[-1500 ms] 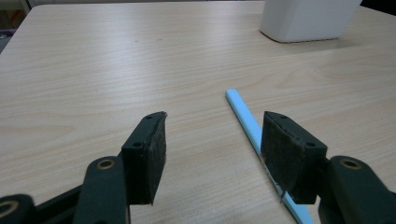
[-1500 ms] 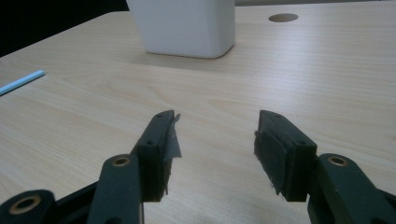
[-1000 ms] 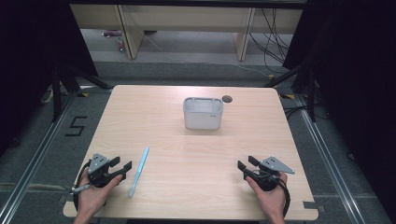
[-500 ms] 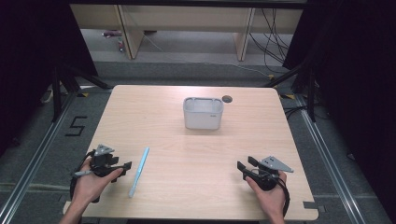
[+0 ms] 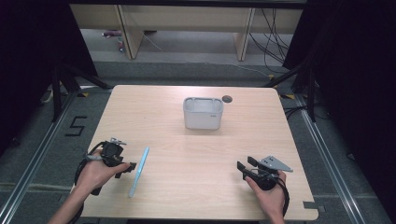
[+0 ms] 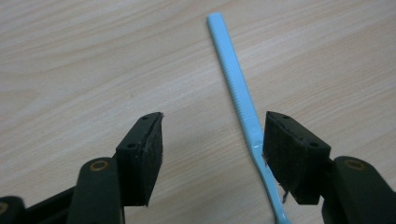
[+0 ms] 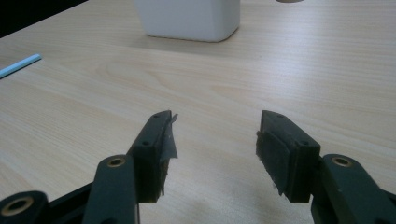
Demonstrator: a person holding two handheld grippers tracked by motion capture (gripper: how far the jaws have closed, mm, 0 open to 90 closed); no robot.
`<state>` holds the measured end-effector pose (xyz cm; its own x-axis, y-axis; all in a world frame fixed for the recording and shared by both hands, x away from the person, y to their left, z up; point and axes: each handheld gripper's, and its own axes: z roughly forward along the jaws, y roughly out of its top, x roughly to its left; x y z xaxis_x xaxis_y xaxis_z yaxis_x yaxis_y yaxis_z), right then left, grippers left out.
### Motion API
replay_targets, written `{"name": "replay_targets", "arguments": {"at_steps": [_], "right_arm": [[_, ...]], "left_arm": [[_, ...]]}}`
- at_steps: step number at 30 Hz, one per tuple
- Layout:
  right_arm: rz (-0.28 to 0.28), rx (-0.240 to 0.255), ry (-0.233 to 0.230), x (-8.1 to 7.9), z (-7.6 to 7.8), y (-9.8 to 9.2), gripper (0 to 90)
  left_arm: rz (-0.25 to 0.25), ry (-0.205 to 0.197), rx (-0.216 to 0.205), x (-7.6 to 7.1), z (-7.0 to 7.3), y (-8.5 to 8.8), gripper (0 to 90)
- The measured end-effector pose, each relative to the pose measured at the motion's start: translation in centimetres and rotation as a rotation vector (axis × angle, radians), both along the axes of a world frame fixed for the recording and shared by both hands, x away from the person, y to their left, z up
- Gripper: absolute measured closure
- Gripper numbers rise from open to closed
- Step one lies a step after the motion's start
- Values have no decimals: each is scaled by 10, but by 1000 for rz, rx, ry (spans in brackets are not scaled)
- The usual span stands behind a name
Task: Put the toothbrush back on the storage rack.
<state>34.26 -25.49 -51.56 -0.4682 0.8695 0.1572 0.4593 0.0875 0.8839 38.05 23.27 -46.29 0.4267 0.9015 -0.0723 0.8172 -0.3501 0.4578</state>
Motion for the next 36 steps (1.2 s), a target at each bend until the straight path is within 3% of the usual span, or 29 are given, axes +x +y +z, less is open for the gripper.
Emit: {"name": "replay_targets", "arguments": {"at_steps": [3, 9, 11, 16, 18, 19, 20, 21, 22, 26, 30, 32, 35, 36], "right_arm": [[6, 5, 15, 0, 1, 0, 455], [8, 17, 32, 0, 0, 1, 454], [3, -1, 25, 1, 1, 0, 454], [3, -2, 28, 1, 1, 0, 453], [-17, 42, 62, -1, 1, 4, 453], [7, 9, 25, 2, -1, 1, 453], [-1, -8, 34, 1, 1, 0, 453], [-1, -8, 34, 1, 1, 0, 453], [7, -8, 47, 1, 1, 1, 453], [8, -18, 35, 2, 1, 1, 452], [12, -16, 19, 3, 0, 2, 451], [6, 7, 37, 1, 0, 3, 451], [14, -17, 31, 2, 0, 2, 451], [16, -19, 24, 2, 0, 2, 450]], "left_arm": [[5, 66, 10, 8, -2, -6, 381], [-10, 110, 50, 20, -2, -11, 387], [-26, 138, 86, 25, -1, -15, 405], [-36, 178, 107, 29, -1, -20, 422], [-16, 197, 103, 30, -2, -23, 430], [-20, 207, 106, 31, -2, -24, 435], [-12, 217, 111, 32, -3, -26, 445], [-12, 217, 111, 32, -3, -26, 446], [-48, 231, 140, 33, -3, -25, 447], [-80, 232, 152, 36, -5, -28, 467], [-84, 235, 153, 36, -6, -31, 478], [-88, 239, 155, 36, -6, -34, 481], [-47, 253, 139, 33, -9, -41, 501], [-65, 251, 147, 34, -9, -42, 505]]}}
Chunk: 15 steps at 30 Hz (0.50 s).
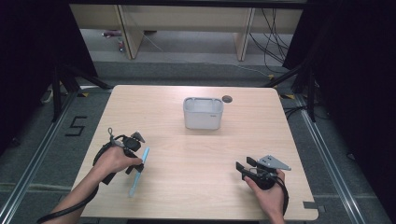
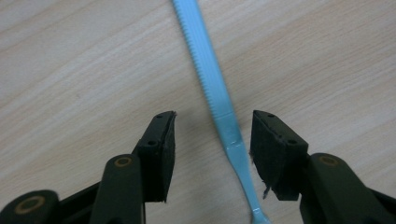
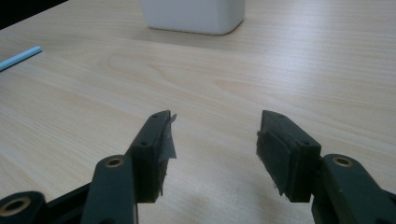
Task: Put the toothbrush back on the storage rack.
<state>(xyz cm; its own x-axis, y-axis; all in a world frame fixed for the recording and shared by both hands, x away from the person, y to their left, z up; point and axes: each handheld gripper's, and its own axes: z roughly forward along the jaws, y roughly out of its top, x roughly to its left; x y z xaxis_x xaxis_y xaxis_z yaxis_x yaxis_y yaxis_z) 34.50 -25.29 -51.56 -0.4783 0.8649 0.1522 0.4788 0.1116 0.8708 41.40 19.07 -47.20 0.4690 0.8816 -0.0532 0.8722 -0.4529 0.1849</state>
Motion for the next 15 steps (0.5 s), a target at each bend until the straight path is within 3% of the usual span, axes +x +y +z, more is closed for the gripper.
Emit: {"name": "replay_targets", "arguments": {"at_steps": [1, 3, 11, 12, 15], "right_arm": [[-12, 37, 35, -2, 0, 3, 449], [-10, 28, 31, -2, 1, 3, 449], [-6, 34, 34, -2, 1, 3, 449], [-2, -15, 4, -1, 1, 1, 449], [4, -9, 12, -1, 1, 1, 449]], "left_arm": [[8, 6, -4, -1, -1, -2, 513], [-19, 8, 9, 0, -2, -3, 526], [-34, 28, 23, -2, -7, -6, 561], [-42, 32, 26, -2, -7, -6, 561], [-45, 38, 33, -2, -10, -8, 577]]}}
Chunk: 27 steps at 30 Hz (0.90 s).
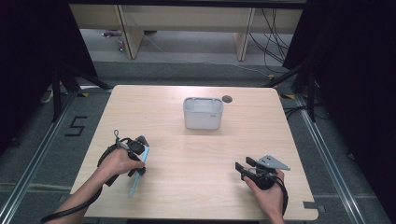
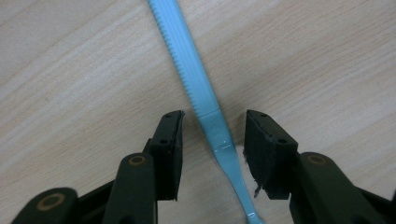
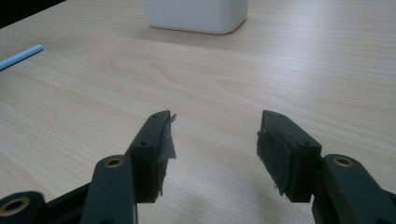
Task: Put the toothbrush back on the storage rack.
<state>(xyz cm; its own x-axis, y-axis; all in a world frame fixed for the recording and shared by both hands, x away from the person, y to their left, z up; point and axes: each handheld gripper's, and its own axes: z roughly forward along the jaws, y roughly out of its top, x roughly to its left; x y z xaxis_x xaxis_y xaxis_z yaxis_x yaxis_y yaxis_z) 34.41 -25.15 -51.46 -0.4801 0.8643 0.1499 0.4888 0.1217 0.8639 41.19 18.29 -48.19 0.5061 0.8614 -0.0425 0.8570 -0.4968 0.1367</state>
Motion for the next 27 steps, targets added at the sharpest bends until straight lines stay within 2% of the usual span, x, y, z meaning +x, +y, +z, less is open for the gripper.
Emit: {"name": "replay_targets", "arguments": {"at_steps": [4, 5, 6, 8, 15, 16, 21, 23, 26, 27], "right_arm": [[4, 14, -4, 1, -1, 1, 449], [3, 17, 7, 0, 0, 1, 449], [4, 17, 7, 0, 0, 2, 449], [4, 8, -9, 1, -1, 1, 449], [9, 9, -2, 1, -1, 2, 450], [-6, 29, 30, -1, 0, 4, 450], [-4, 30, 44, -2, 1, 5, 450], [2, 16, 31, -2, 1, 5, 450], [6, 24, 31, -1, 0, 4, 450], [-14, 40, 60, -4, 1, 6, 450]], "left_arm": [[-5, -4, -1, 0, 0, 0, 589], [-11, 1, 6, 0, 0, -1, 596], [-12, -8, 5, 0, -1, -1, 602], [-27, 2, 16, 0, 0, -1, 616], [-49, -1, 24, -2, 0, -2, 659], [-50, -3, 22, -2, 0, -2, 664], [-70, 4, 30, -3, 0, -3, 694], [-82, 7, 34, -3, 0, -4, 705], [-93, 10, 34, -4, 0, -5, 724], [-97, 8, 34, -4, 0, -5, 728]]}}
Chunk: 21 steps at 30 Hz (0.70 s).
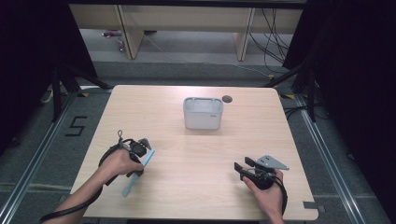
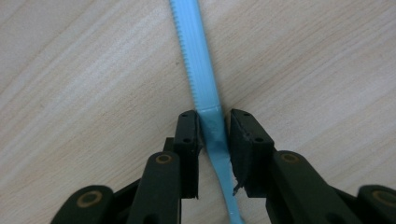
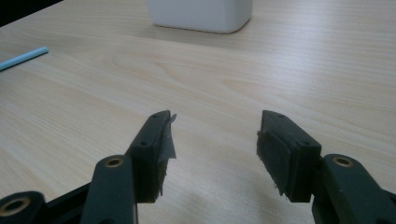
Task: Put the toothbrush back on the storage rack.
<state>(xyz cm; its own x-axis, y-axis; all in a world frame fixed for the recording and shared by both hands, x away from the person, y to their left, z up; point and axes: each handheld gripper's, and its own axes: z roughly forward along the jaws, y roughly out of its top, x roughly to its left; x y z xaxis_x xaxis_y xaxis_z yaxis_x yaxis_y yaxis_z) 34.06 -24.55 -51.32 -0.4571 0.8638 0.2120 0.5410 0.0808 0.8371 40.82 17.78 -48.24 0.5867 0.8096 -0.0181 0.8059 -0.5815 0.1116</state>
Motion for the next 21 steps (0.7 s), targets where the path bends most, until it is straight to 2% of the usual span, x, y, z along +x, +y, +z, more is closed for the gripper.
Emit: {"name": "replay_targets", "arguments": {"at_steps": [1, 2, 3, 4, 7, 9, 10, 15, 17, 18, 19, 21], "right_arm": [[0, 0, 0, 0, 0, 0, 450], [20, -15, -30, 3, -1, -2, 450], [19, -23, -29, 2, -1, -2, 450], [30, -45, -55, 4, -1, -3, 450], [31, -44, -56, 4, -1, -3, 450], [32, -44, -59, 4, -2, -3, 450], [34, -46, -59, 4, -2, -3, 450], [36, -37, -76, 4, -3, -2, 455], [36, -38, -74, 5, -3, -2, 455], [27, -22, -57, 3, -3, 0, 455], [31, -33, -59, 3, -2, -1, 455], [46, -18, -64, 5, -3, -1, 456]], "left_arm": [[0, 0, 0, 0, 0, 0, 732], [-5, 2, 2, 0, 0, 0, 732], [-12, 7, 3, 0, 0, 0, 737], [-19, 3, 0, -1, 0, 0, 741], [-29, 13, 4, -1, 1, 0, 750], [-31, 1, -7, -3, 0, 0, 763], [-81, 8, 9, -2, 2, 1, 769], [-110, 2, 6, -4, 3, 1, 776], [-119, 1, 7, -4, 3, 1, 778], [-123, -2, 10, -5, 3, 0, 780], [-123, -2, 10, -5, 3, 0, 780], [-167, -14, 26, -3, 3, 0, 781]]}}
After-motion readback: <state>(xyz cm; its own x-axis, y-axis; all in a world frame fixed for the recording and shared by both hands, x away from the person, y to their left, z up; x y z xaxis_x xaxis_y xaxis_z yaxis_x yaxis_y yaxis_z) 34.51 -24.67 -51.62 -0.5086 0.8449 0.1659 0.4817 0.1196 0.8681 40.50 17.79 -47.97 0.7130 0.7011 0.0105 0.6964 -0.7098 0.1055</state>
